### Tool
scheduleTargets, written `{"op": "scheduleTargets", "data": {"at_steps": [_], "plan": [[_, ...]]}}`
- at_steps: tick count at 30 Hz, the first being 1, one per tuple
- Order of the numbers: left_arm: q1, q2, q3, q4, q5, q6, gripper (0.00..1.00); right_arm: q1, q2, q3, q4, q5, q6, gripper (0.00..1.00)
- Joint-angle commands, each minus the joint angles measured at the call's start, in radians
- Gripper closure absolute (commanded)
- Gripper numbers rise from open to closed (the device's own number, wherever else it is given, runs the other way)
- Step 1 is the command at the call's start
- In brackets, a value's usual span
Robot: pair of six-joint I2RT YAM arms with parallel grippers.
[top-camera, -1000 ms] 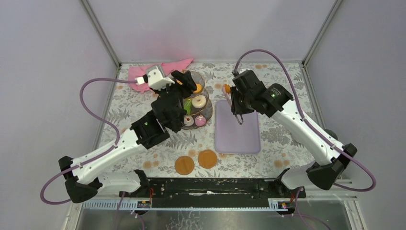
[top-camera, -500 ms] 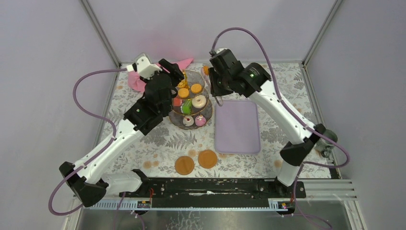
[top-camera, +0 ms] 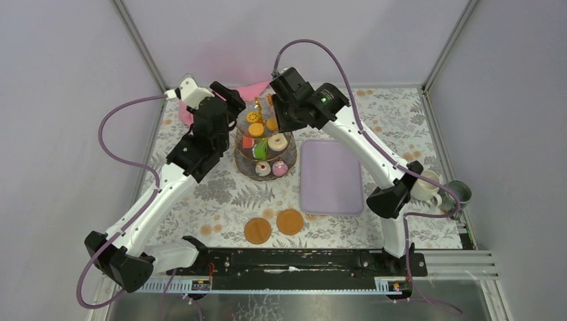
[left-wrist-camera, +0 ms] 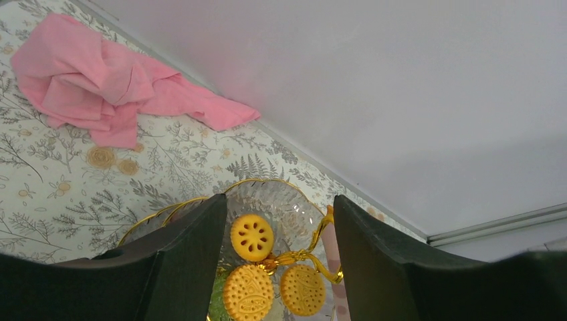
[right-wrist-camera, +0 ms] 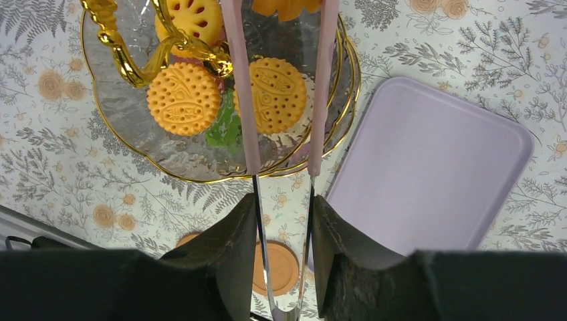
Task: Serve the afternoon tea
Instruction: Place the desert on the desert table.
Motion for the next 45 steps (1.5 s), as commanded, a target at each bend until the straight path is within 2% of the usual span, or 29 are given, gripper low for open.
{"op": "scheduleTargets", "data": {"at_steps": [1, 14, 21, 24, 33, 45], "plan": [[0.026, -0.015, -0.027, -0.007, 0.054, -0.029, 0.33, 0.015, 0.013, 0.073, -0.001, 0.025, -0.015, 0.75], [0.067, -0.018, -0.074, 0.013, 0.093, -0.046, 0.33, 0.024, 0.053, 0.108, 0.001, 0.022, -0.022, 0.73], [0.078, -0.018, -0.087, 0.021, 0.106, -0.049, 0.33, 0.024, 0.059, 0.117, -0.001, 0.022, -0.025, 0.68], [0.08, -0.018, -0.09, 0.025, 0.109, -0.051, 0.33, 0.025, 0.059, 0.115, 0.001, 0.021, -0.026, 0.63], [0.086, -0.013, -0.093, 0.027, 0.118, -0.055, 0.33, 0.025, 0.06, 0.109, 0.005, 0.018, -0.028, 0.58], [0.09, -0.014, -0.096, 0.027, 0.123, -0.058, 0.33, 0.025, 0.044, 0.086, 0.014, 0.024, -0.027, 0.61]]}}
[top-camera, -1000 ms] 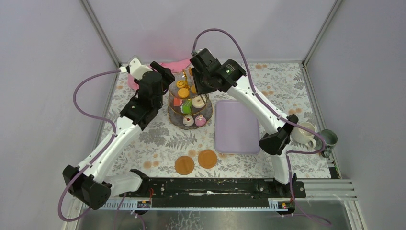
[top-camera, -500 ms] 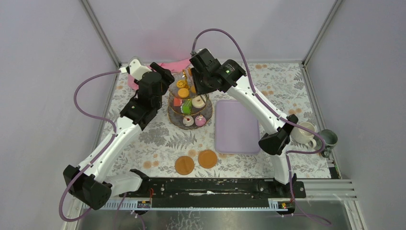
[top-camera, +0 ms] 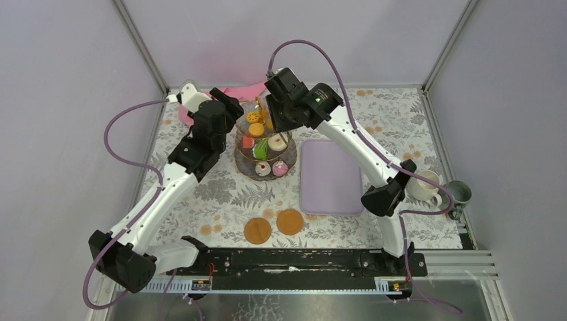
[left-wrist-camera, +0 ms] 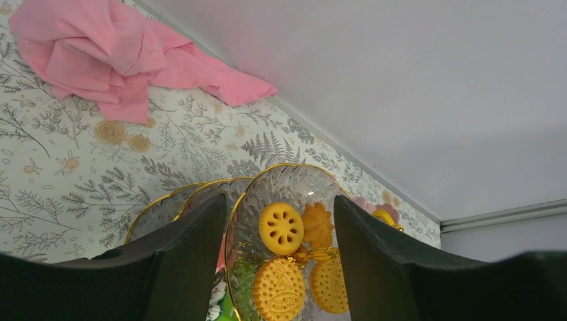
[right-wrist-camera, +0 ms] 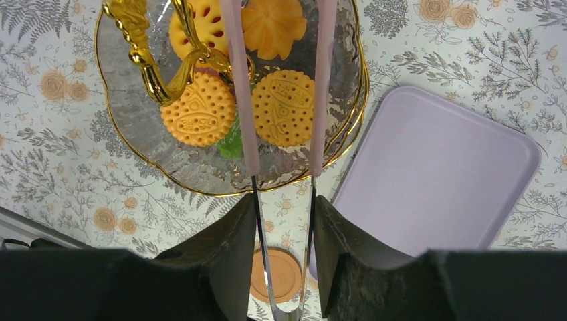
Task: Serve the afternoon tea
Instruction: Place the desert on the desert table.
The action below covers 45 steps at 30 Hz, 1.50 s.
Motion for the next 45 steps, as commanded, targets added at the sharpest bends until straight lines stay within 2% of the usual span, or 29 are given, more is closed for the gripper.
{"op": "scheduleTargets", "data": {"at_steps": [1, 10, 17, 31, 40, 45], "plan": [[0.01, -0.013, -0.007, 0.025, 0.004, -0.006, 0.33, 0.01, -0.021, 0.012, 0.024, 0.028, -0.015, 0.61], [0.011, -0.011, -0.006, 0.017, -0.011, -0.002, 0.33, 0.01, -0.085, -0.086, 0.054, 0.071, -0.025, 0.62], [0.012, -0.009, -0.012, 0.008, -0.014, -0.006, 0.33, 0.01, -0.183, -0.234, 0.128, 0.098, -0.026, 0.63], [0.011, -0.018, -0.003, -0.023, -0.034, 0.01, 0.33, 0.009, -0.368, -0.423, 0.195, 0.17, -0.021, 0.63], [0.011, -0.045, -0.03, -0.036, -0.033, 0.046, 0.33, -0.023, -0.643, -0.864, 0.306, 0.225, 0.036, 0.63], [0.01, -0.065, -0.046, -0.047, -0.024, 0.055, 0.33, -0.095, -0.742, -1.121, 0.422, 0.162, 0.081, 0.63]]}}
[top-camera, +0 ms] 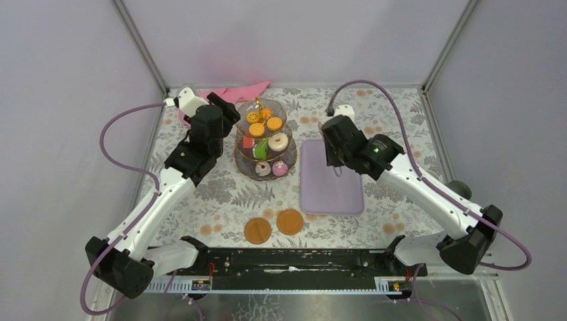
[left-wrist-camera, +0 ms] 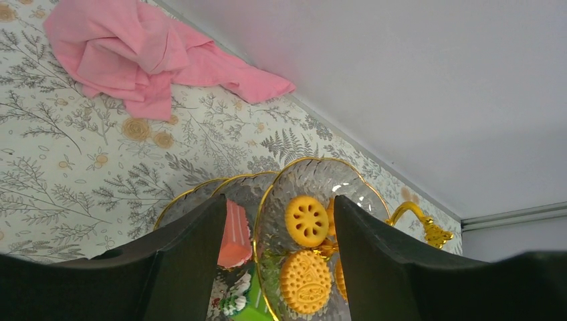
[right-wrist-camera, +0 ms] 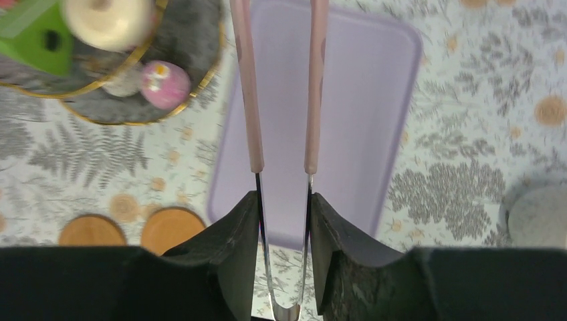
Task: Serve the afternoon tea
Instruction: Place the desert on the desert table, then place the clamp on the tray.
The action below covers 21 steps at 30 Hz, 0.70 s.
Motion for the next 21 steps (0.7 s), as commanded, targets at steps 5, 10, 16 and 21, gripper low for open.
{"op": "scheduleTargets", "data": {"at_steps": [5, 10, 16, 21], "plan": [[0.001, -0.049, -0.054, -0.023, -0.009, 0.02, 0.33, -0.091, -0.043, -0.294, 0.236, -0.041, 0.078, 0.62], [-0.002, -0.068, -0.082, -0.026, -0.018, 0.019, 0.32, -0.109, 0.013, -0.386, 0.33, -0.062, 0.097, 0.62], [-0.002, -0.09, -0.107, -0.025, -0.019, 0.007, 0.32, -0.11, 0.12, -0.465, 0.435, -0.047, 0.113, 0.6], [-0.002, -0.104, -0.124, -0.022, -0.018, 0.006, 0.32, -0.114, 0.223, -0.486, 0.517, -0.034, 0.112, 0.55]]}}
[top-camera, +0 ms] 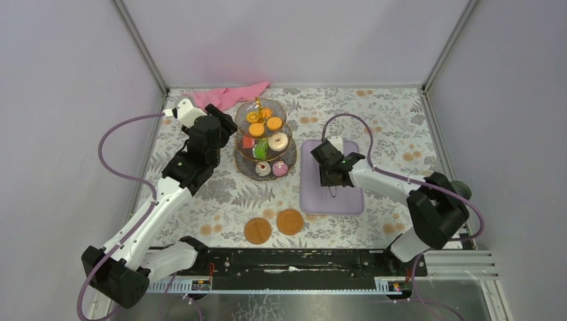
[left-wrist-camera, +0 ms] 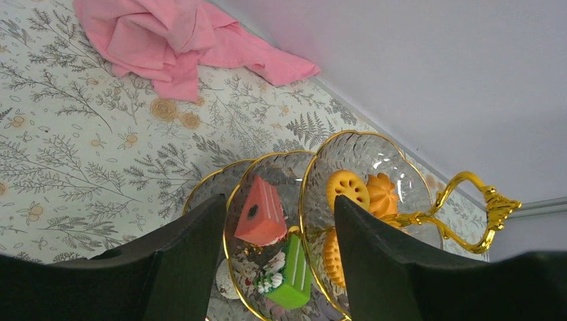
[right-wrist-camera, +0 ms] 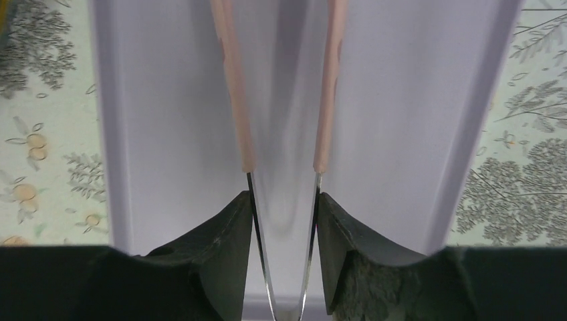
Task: Serve the afternoon tea
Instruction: Place the clamp on the tray, then move the desert table to the center of the board.
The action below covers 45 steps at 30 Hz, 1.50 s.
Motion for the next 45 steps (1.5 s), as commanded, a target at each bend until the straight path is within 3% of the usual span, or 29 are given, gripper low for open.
{"op": "scheduleTargets", "data": {"at_steps": [1, 11, 26, 38, 45], "plan": [[-0.003, -0.024, -0.021, 0.004, -0.018, 0.0, 0.32, -0.01, 0.056, -0.004, 0.122, 0.031, 0.016, 0.53], [-0.003, -0.041, -0.043, 0.012, -0.01, -0.001, 0.32, -0.026, 0.126, -0.011, 0.175, 0.025, 0.006, 0.37], [-0.003, -0.045, -0.095, 0.04, -0.071, 0.034, 0.32, 0.032, 0.028, 0.049, 0.151, 0.141, -0.096, 0.34], [0.013, -0.041, -0.107, 0.034, -0.084, 0.024, 0.32, 0.106, 0.079, 0.062, 0.278, 0.056, -0.125, 0.72], [0.03, -0.044, -0.123, 0.026, -0.078, 0.009, 0.32, 0.113, 0.166, 0.086, 0.361, -0.004, -0.115, 0.87]]}}
